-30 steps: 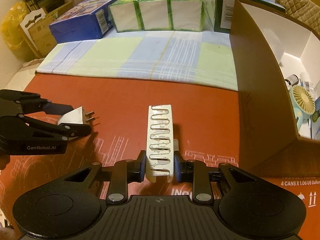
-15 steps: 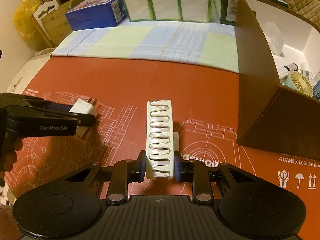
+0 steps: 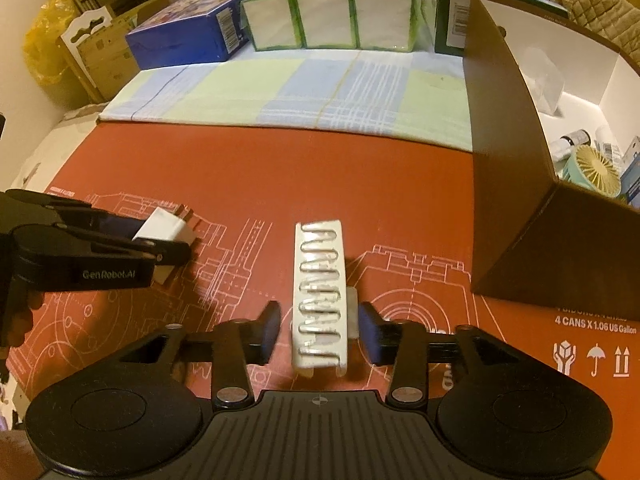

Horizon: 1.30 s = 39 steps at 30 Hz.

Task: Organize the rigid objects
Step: 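Grasp the white plug adapter with the left tool while the right tool grasps the white comb holder, then carry the plug adapter and comb holder over the storage box with both tools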

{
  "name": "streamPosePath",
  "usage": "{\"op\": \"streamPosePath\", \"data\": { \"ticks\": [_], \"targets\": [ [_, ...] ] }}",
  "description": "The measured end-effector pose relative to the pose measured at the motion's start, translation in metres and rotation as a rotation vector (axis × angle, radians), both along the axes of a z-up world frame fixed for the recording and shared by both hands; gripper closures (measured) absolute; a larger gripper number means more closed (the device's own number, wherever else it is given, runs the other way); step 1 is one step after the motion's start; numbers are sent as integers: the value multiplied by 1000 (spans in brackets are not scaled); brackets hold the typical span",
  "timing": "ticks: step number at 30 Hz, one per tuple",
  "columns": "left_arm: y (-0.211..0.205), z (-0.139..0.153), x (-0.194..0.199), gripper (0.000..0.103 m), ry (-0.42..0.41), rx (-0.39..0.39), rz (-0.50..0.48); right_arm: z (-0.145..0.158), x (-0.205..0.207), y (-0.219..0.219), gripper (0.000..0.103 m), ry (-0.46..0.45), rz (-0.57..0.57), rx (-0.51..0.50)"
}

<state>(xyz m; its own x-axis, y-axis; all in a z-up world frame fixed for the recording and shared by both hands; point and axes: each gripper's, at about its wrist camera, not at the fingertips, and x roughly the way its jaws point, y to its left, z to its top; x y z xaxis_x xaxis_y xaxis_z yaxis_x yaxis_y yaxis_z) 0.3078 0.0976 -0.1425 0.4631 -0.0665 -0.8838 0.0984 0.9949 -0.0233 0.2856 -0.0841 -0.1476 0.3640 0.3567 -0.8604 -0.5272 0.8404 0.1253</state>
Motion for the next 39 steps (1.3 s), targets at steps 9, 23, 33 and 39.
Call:
{"op": "streamPosePath", "data": {
  "ticks": [9,23,33,39],
  "targets": [
    [-10,-1,5,67,14,-3,-10,-1,5,9,61,-1,-7,-7],
    [-14,-3,5,67,8,0,-17,-6,8,8,78,10,0,-20],
    [-13,-1,3,67,7,-6,-9,-4,7,3,78,3,0,-13],
    [-12,0,2,67,13,-11,-8,-1,7,0,78,2,2,-4]
  ]
}}
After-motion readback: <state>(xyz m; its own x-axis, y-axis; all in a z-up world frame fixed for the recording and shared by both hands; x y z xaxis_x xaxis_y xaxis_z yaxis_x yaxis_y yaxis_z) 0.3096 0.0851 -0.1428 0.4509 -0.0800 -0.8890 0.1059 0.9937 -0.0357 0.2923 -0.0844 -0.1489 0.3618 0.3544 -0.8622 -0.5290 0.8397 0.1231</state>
